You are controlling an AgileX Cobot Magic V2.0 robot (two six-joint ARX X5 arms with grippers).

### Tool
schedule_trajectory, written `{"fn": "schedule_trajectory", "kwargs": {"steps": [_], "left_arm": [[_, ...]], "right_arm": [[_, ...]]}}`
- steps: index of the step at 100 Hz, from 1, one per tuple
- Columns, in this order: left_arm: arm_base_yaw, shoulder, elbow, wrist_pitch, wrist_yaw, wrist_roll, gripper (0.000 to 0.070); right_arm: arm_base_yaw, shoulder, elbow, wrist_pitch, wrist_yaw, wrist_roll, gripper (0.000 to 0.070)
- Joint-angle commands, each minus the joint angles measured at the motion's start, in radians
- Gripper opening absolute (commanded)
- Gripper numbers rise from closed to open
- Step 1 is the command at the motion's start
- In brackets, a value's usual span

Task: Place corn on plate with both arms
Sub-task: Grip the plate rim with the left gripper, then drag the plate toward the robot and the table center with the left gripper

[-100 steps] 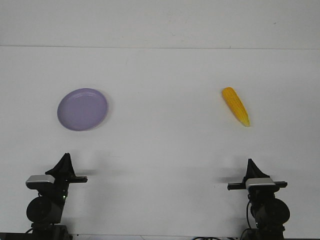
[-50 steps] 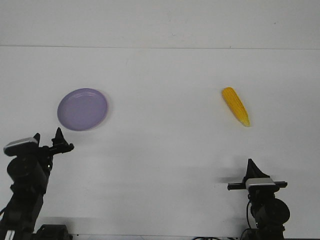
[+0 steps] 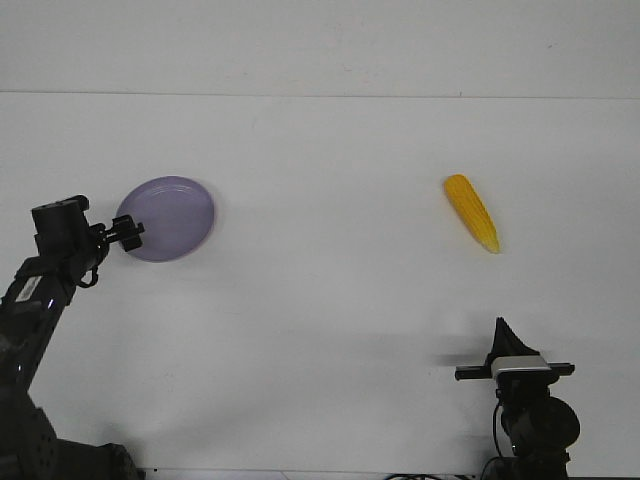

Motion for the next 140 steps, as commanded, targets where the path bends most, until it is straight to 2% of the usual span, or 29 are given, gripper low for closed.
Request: {"fn": "schedule_trajectory", "kwargs": {"steps": [1,12,22,49,53,64,71,97,115,140], "left_arm": [[0.01,0.071,0.051,0.004,0.026,0.019,0.0456],[0.017,0.153,0.094,0.009,0.042,0.019,0.0441],[0.017,0.202,0.113,0.026,0.052,0.019,0.0365],[0.015,0.259,0.113,0.056,0.07,-0.008,0.036],[0.015,0.261,0.113,0.057,0.07,-0.008,0.0307],[0.014,0.261,0.113,0.056,0.07,-0.008,0.0083],[0.014,0.261,0.113,0.051,0.07,-0.008,0.0001],[0.015,0.25,0.115,0.029,0.074,-0.008,0.0005],[0.015,0.146,0.12,0.009,0.159,-0.012,0.0005],[0.011,-0.152,0.12,-0.089,0.298,-0.066,0.0005]], "right_arm": [[0.0,0.0,-0.003,0.01,0.0,0.009,0.0008],[0.0,0.0,-0.003,0.01,0.0,0.009,0.0008],[0.0,0.0,-0.003,0.01,0.0,0.009,0.0008],[0.0,0.0,-0.003,0.01,0.0,0.009,0.0008],[0.0,0.0,-0.003,0.01,0.0,0.009,0.0008],[0.0,0.0,-0.003,0.01,0.0,0.009,0.0008],[0.0,0.0,-0.003,0.01,0.0,0.009,0.0008],[0.0,0.0,-0.003,0.01,0.0,0.009,0.0008],[0.0,0.0,-0.003,0.01,0.0,0.009,0.0008],[0.0,0.0,-0.003,0.01,0.0,0.009,0.0008]]}}
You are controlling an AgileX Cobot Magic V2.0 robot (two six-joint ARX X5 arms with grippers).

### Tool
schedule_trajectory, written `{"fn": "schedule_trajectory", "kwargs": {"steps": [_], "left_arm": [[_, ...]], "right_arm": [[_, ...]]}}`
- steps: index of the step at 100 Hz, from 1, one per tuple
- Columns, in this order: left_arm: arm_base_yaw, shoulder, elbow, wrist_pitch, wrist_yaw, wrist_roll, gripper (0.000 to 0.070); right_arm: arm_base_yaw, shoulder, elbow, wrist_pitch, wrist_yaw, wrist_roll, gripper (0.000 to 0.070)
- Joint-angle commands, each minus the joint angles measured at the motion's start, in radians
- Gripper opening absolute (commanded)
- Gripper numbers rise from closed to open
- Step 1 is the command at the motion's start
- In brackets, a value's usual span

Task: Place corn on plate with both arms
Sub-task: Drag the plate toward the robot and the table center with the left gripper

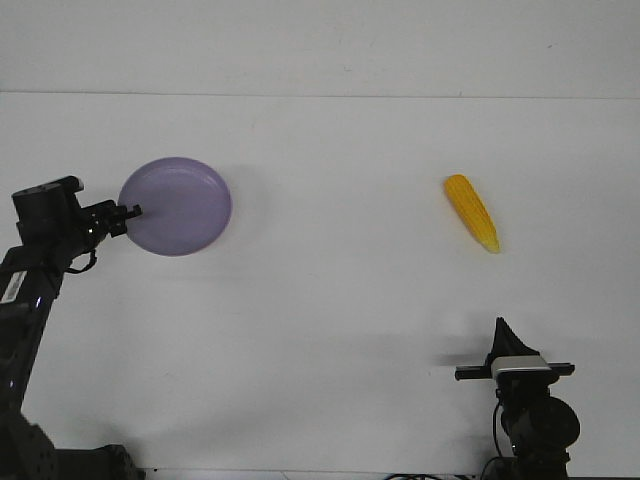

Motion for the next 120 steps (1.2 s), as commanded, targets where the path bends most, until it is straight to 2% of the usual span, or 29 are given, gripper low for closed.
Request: {"fn": "schedule_trajectory", "kwargs": {"steps": [1,19,39,49,75,98,120], "left_arm": [[-0.002,-0.062,0.02,-0.033,0.034,-0.032,0.0005],[-0.098,-0.261,0.01,-0.169,0.047,-0.027,0.0005],[-0.309,-0.349,-0.13,-0.193,0.04,-0.034,0.0005],[-0.424,-0.349,-0.226,-0.175,0.027,-0.061,0.0005],[-0.65,-0.311,-0.452,-0.002,-0.035,-0.167,0.0005],[-0.742,-0.24,-0.501,0.046,-0.129,-0.169,0.0005],[-0.759,-0.179,-0.501,0.058,-0.146,-0.168,0.0005]], "right_arm": [[0.0,0.0,-0.003,0.01,0.0,0.009,0.0008],[0.0,0.0,-0.003,0.01,0.0,0.009,0.0008],[0.0,0.0,-0.003,0.01,0.0,0.009,0.0008],[0.0,0.0,-0.003,0.01,0.0,0.009,0.0008],[0.0,0.0,-0.003,0.01,0.0,0.009,0.0008],[0.0,0.0,-0.003,0.01,0.0,0.009,0.0008],[0.0,0.0,-0.003,0.01,0.0,0.009,0.0008]]}}
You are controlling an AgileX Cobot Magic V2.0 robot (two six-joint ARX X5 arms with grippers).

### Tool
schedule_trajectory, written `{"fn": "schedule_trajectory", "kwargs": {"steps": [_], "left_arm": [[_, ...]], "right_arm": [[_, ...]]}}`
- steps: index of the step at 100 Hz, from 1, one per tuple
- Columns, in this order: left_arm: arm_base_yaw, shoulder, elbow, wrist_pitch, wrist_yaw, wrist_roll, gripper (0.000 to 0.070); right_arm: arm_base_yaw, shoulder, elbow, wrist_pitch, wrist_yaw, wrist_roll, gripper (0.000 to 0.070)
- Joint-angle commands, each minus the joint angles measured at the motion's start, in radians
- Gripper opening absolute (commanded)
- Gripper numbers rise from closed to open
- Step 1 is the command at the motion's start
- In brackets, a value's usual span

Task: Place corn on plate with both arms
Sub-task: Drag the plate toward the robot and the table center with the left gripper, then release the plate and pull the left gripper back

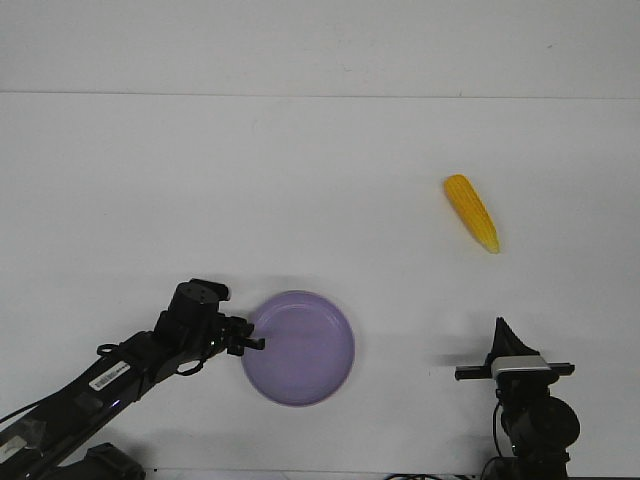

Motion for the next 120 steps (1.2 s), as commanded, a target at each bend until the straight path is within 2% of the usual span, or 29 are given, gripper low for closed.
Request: {"fn": "schedule_trajectory", "kwargs": {"steps": [1,6,9,20,23,26,41,57,83,96,101,109,120], "left_arm": [[-0.008,0.022,0.011,0.002,0.0,-0.007,0.0005],[-0.008,0.026,0.011,0.001,0.0,0.001,0.0034],[-0.008,0.026,0.011,0.001,-0.001,0.005,0.0084],[-0.008,0.023,0.012,0.01,-0.003,0.006,0.0424],[-0.008,0.021,0.012,0.012,-0.004,0.006,0.0481],[-0.008,0.018,0.012,0.016,-0.003,0.006,0.0506],[-0.008,-0.04,0.012,0.043,-0.003,0.023,0.0505],[-0.006,-0.219,0.013,0.075,-0.014,0.072,0.0503],[-0.006,-0.641,-0.004,-0.04,-0.202,0.145,0.0502],[-0.006,-0.84,-0.075,-0.101,-0.24,0.153,0.0502],[-0.006,-0.9,-0.108,-0.126,-0.254,0.144,0.0502],[-0.006,-0.968,-0.143,-0.119,-0.27,0.085,0.0501],[-0.006,-0.993,-0.145,-0.117,-0.27,0.077,0.0499]], "right_arm": [[0.0,0.0,-0.003,0.01,0.0,0.009,0.0008],[0.0,0.0,-0.003,0.01,0.0,0.009,0.0008],[0.0,0.0,-0.003,0.01,0.0,0.009,0.0008],[0.0,0.0,-0.003,0.01,0.0,0.009,0.0008],[0.0,0.0,-0.003,0.01,0.0,0.009,0.0008],[0.0,0.0,-0.003,0.01,0.0,0.009,0.0008],[0.0,0.0,-0.003,0.01,0.0,0.009,0.0008],[0.0,0.0,-0.003,0.01,0.0,0.009,0.0008],[0.0,0.0,-0.003,0.013,0.0,0.015,0.0007],[0.0,0.0,-0.003,0.008,-0.004,0.214,0.0007],[0.0,0.0,-0.003,0.006,-0.003,0.231,0.0007],[0.0,0.0,-0.003,0.019,0.0,0.26,0.0007],[0.0,0.0,0.005,0.084,-0.001,0.332,0.0005]]}}
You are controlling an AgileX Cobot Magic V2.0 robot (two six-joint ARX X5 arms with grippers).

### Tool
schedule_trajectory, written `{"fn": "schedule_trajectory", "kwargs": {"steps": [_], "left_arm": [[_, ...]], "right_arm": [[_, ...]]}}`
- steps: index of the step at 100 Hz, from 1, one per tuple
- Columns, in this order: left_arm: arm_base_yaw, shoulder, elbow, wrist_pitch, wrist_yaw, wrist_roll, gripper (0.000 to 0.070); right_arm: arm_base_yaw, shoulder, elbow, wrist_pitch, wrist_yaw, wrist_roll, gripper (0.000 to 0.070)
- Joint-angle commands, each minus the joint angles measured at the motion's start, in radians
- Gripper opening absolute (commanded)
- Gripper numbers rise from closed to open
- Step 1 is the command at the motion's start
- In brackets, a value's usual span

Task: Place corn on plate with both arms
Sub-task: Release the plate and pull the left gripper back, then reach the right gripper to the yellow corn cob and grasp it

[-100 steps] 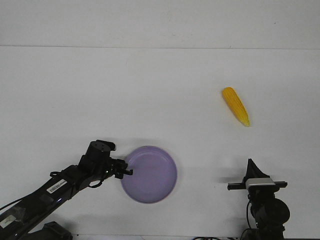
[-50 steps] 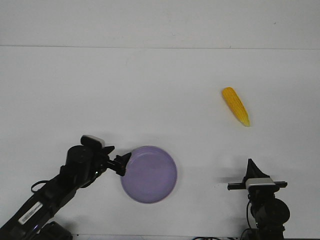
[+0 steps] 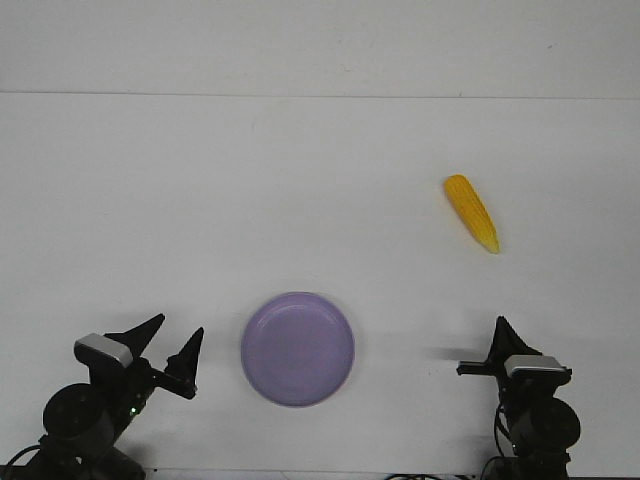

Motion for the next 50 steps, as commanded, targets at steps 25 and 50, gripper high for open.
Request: {"fn": "schedule_trajectory", "kwargs": {"steps": [25,50], "left_arm": [[-0.005,0.008,0.018,0.022,-0.005,-0.02,0.0499],[-0.005,0.01,0.018,0.022,-0.006,-0.019,0.0499]], "right_arm": [[0.001,0.166,0.291,0.039,0.089,0.067,0.0332],[0.001,0.706,0.682,-0.129,0.033,-0.13,0.0531]]}}
